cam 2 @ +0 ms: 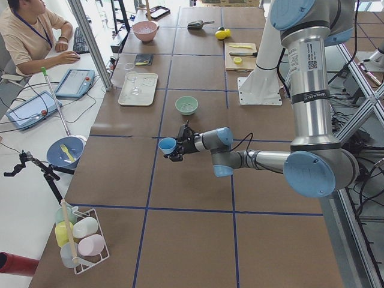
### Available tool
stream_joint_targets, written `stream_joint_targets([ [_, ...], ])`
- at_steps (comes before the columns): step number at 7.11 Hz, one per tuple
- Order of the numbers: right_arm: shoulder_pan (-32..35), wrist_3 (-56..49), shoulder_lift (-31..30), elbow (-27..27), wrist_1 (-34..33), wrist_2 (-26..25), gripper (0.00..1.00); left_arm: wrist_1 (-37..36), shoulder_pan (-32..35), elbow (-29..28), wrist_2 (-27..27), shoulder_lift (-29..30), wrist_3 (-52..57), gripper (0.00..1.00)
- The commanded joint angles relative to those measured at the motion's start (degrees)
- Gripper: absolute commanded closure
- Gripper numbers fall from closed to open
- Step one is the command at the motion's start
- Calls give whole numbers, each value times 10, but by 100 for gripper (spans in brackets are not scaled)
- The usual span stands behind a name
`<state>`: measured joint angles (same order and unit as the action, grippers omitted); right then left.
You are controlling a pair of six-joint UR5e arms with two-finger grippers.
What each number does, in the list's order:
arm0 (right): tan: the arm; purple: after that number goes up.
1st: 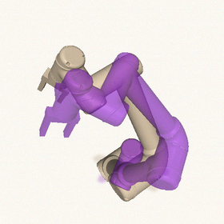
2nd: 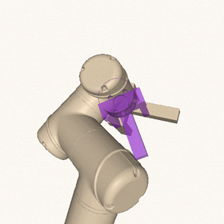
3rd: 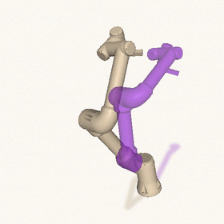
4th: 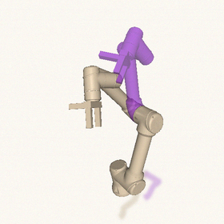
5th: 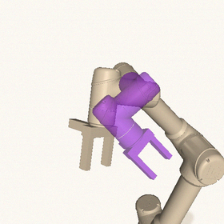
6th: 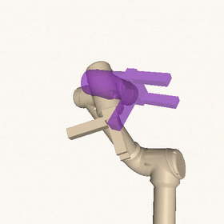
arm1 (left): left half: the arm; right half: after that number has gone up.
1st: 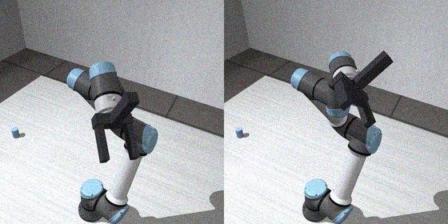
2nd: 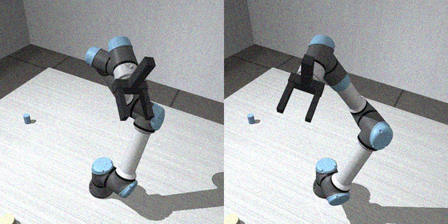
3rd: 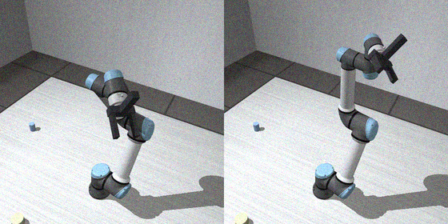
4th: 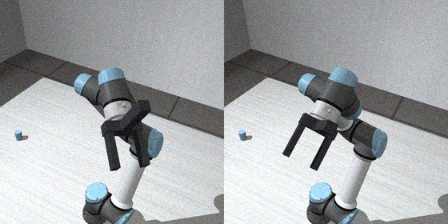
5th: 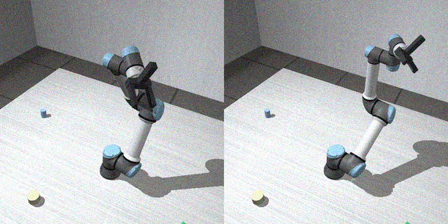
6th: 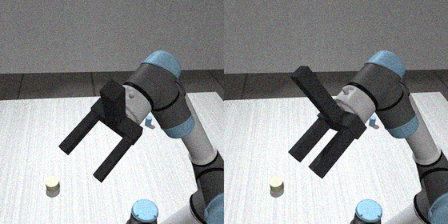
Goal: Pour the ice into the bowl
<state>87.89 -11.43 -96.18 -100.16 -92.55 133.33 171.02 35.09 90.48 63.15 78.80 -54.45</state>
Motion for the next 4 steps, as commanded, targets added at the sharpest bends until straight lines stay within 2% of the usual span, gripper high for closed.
stream_joint_targets([
  [1,0,0,0,0,0,0,0,29,1,-26,0,-2,0,100],
  [3,0,0,-1,0,0,0,0,35,1,-44,-1,-2,-4,100],
  [4,0,0,-1,-1,0,0,0,69,1,-67,-7,-2,-4,100],
])
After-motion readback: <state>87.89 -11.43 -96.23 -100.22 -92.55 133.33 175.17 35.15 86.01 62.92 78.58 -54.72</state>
